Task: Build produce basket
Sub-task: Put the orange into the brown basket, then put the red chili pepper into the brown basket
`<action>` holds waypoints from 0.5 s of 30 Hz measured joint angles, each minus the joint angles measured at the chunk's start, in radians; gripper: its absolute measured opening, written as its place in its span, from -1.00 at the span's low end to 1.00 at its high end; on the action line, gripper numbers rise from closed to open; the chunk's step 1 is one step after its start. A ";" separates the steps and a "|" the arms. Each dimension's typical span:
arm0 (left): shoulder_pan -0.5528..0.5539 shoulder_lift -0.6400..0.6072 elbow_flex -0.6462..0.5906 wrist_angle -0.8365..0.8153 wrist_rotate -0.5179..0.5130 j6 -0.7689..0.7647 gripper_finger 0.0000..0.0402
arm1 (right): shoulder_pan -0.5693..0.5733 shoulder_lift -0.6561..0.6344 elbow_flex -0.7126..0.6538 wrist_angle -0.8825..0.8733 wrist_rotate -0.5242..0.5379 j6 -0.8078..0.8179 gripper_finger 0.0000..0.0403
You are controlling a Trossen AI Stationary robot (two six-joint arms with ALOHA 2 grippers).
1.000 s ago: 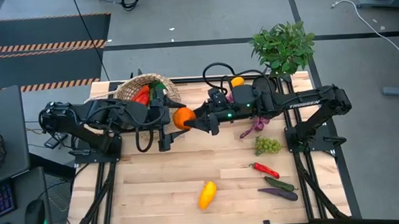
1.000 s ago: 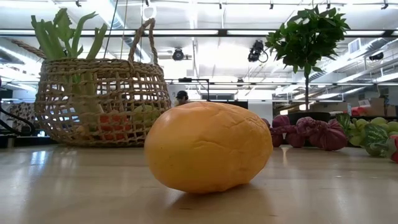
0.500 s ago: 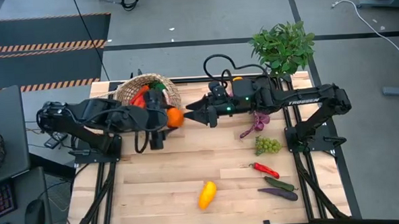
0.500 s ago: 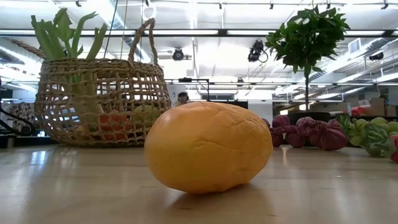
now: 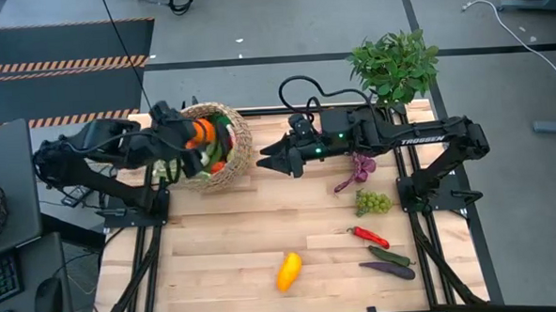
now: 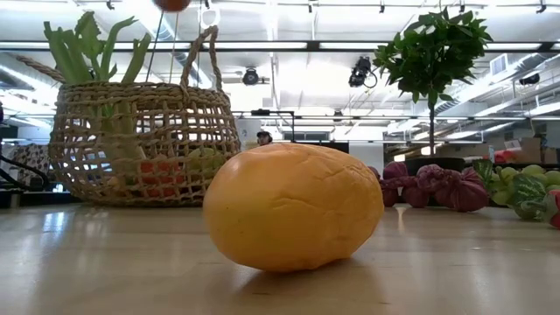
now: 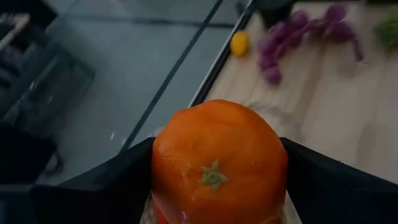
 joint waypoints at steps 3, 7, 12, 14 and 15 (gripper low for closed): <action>0.046 0.004 0.000 -0.120 0.010 -0.030 0.63 | -0.001 0.000 0.000 -0.013 0.012 0.000 0.80; 0.103 0.032 0.000 -0.226 0.070 -0.042 0.77 | -0.005 0.000 0.000 -0.021 0.014 0.003 0.80; 0.150 0.035 0.000 -0.199 0.141 -0.040 0.95 | -0.008 0.000 0.000 -0.034 0.015 0.003 0.80; 0.158 0.036 0.000 -0.174 0.151 -0.040 0.98 | -0.009 0.000 0.000 -0.055 0.015 0.003 0.80; 0.160 0.036 0.000 -0.165 0.153 -0.040 0.98 | -0.010 0.000 0.000 -0.074 0.015 0.003 0.80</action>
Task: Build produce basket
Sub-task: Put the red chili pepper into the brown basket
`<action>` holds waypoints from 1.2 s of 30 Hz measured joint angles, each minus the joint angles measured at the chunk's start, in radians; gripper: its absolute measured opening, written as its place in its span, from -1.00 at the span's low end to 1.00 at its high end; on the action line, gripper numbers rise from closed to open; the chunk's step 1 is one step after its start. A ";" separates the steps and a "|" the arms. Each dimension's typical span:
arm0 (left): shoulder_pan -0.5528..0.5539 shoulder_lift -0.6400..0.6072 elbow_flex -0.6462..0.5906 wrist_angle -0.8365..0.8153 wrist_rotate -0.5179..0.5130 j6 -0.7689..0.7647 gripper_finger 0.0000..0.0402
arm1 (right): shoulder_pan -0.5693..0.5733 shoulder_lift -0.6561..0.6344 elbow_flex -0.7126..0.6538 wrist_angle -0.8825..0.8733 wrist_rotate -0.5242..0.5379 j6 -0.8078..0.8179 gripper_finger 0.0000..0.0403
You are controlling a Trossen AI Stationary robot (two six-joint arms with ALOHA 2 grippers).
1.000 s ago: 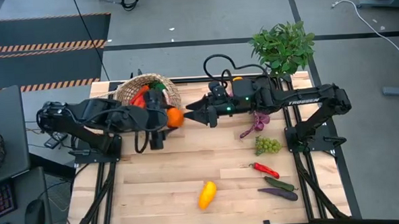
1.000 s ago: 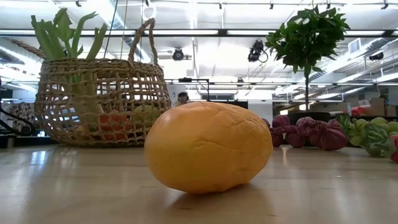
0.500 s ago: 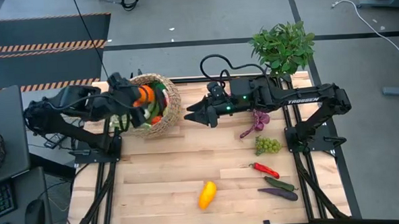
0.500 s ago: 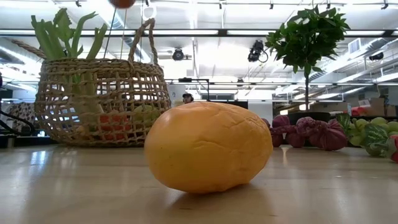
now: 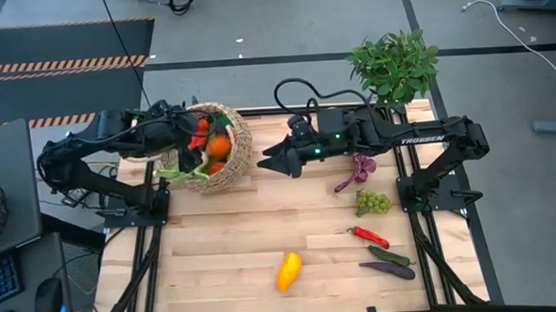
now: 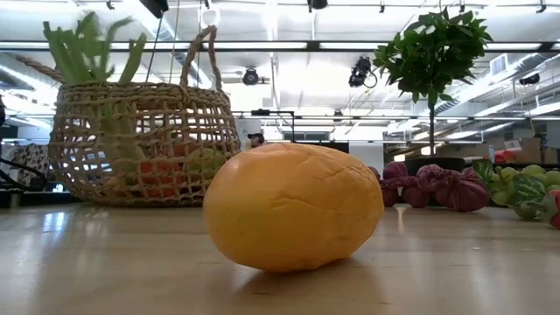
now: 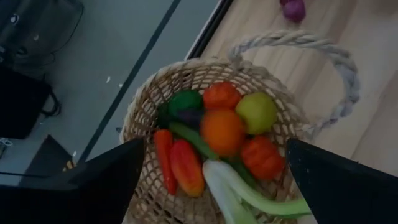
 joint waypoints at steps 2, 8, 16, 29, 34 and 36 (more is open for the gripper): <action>0.000 -0.001 0.000 0.015 0.001 -0.004 0.98 | -0.003 0.000 0.000 -0.067 0.002 0.001 0.80; -0.034 -0.001 0.000 0.096 0.007 -0.060 0.97 | -0.005 0.000 0.000 -0.424 0.051 0.035 0.80; -0.113 -0.001 0.000 0.362 0.072 -0.062 0.97 | 0.011 0.000 0.000 -0.915 0.102 0.127 0.80; -0.224 0.043 0.001 0.516 0.125 -0.151 0.97 | 0.187 0.000 -0.183 -1.121 0.021 0.274 0.73; -0.271 0.084 0.001 0.518 0.137 -0.165 0.97 | 0.285 -0.001 -0.252 -1.088 -0.006 0.316 0.73; -0.287 0.096 0.000 0.519 0.138 -0.167 0.97 | 0.325 0.000 -0.286 -1.080 -0.017 0.332 0.73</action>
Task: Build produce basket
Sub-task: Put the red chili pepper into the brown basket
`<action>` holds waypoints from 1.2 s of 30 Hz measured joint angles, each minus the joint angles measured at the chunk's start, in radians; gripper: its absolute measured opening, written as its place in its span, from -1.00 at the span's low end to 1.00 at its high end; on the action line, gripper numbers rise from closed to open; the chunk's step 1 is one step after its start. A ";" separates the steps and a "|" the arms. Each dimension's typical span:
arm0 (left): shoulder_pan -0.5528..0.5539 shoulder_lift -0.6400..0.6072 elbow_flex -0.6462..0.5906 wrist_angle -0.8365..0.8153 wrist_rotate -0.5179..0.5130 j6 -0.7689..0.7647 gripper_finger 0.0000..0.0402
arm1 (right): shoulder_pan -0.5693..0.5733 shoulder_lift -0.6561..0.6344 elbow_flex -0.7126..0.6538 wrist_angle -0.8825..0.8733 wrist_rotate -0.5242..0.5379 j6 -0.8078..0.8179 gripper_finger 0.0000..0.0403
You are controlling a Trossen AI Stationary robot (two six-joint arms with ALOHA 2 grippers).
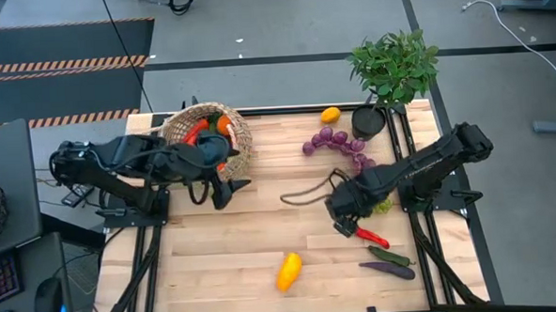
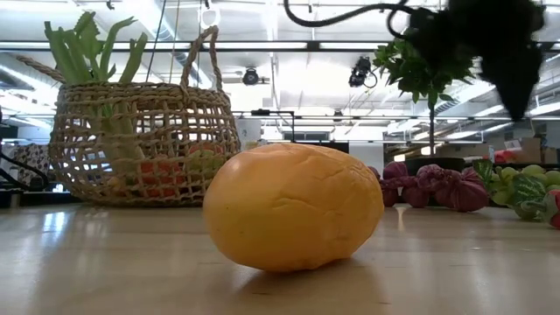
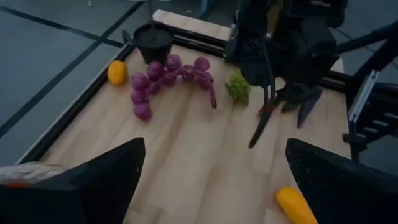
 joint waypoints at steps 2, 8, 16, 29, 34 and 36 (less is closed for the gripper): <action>-0.013 0.014 0.000 0.014 -0.001 -0.015 0.97 | 0.039 0.000 -0.033 0.021 -0.014 0.020 0.73; -0.050 0.054 0.000 0.057 0.000 -0.068 0.97 | 0.137 0.000 -0.137 0.094 -0.037 0.114 0.73; -0.090 0.086 0.000 0.073 -0.002 -0.154 0.97 | 0.211 0.000 -0.260 0.225 -0.037 0.149 0.73; -0.124 0.100 -0.001 0.074 -0.004 -0.235 0.97 | 0.227 0.000 -0.374 0.383 0.019 0.163 0.71; -0.124 0.100 -0.001 0.074 -0.006 -0.262 0.97 | 0.227 0.000 -0.415 0.488 0.030 0.164 0.48; -0.124 0.100 -0.001 0.074 -0.006 -0.276 0.97 | 0.225 0.000 -0.426 0.504 0.030 0.163 0.32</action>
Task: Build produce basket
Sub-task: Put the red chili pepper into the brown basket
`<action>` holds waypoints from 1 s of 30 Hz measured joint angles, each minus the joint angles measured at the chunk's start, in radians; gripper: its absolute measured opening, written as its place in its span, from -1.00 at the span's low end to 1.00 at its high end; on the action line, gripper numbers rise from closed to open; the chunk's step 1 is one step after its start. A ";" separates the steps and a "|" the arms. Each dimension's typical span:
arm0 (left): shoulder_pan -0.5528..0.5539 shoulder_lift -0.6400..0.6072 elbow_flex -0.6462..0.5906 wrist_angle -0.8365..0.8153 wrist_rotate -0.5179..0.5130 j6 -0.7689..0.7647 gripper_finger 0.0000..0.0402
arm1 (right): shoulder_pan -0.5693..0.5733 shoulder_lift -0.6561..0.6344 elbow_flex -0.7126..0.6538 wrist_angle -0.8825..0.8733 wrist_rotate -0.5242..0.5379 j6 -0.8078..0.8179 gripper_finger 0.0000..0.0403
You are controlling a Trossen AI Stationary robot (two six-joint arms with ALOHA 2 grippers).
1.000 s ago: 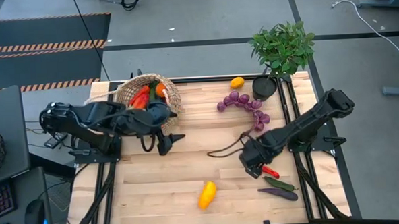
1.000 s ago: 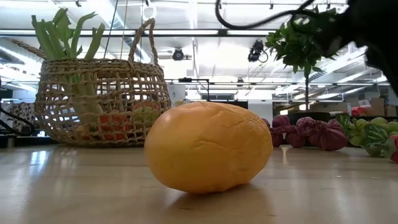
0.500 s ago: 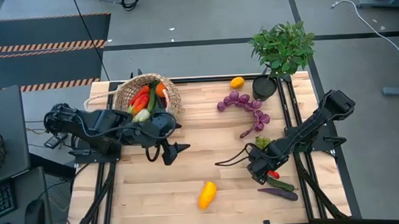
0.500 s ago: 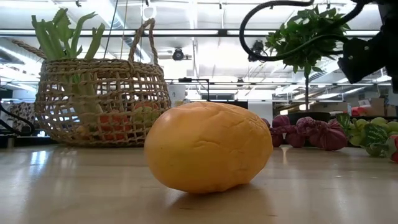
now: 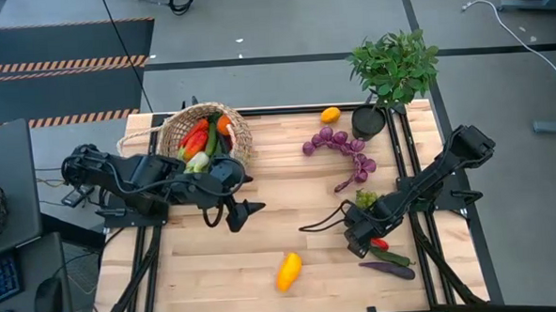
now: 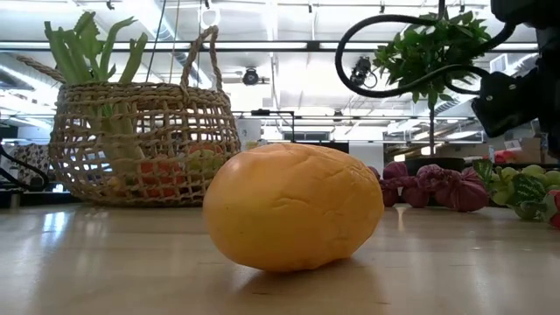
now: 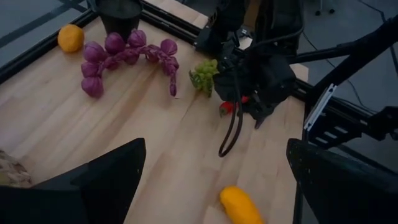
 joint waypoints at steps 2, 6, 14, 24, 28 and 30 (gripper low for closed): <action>0.000 0.000 0.000 0.000 0.000 -0.010 0.97 | -0.002 0.000 -0.005 0.009 0.000 -0.005 0.15; 0.000 0.000 0.000 0.000 0.000 -0.011 0.97 | -0.010 0.000 -0.005 0.014 0.002 -0.030 -0.18; 0.000 0.000 0.000 -0.001 -0.003 -0.010 0.97 | -0.075 -0.030 0.001 0.113 -0.010 -0.046 -0.50; 0.037 -0.020 0.000 0.009 -0.007 0.037 0.97 | -0.232 -0.111 0.159 0.383 0.253 -0.089 -0.49; 0.063 -0.054 0.002 0.043 -0.006 0.018 0.97 | -0.306 -0.116 0.201 0.582 0.283 -0.174 -0.49; 0.077 -0.075 0.001 0.064 -0.004 0.016 0.97 | -0.342 -0.116 0.223 0.666 0.282 -0.210 -0.49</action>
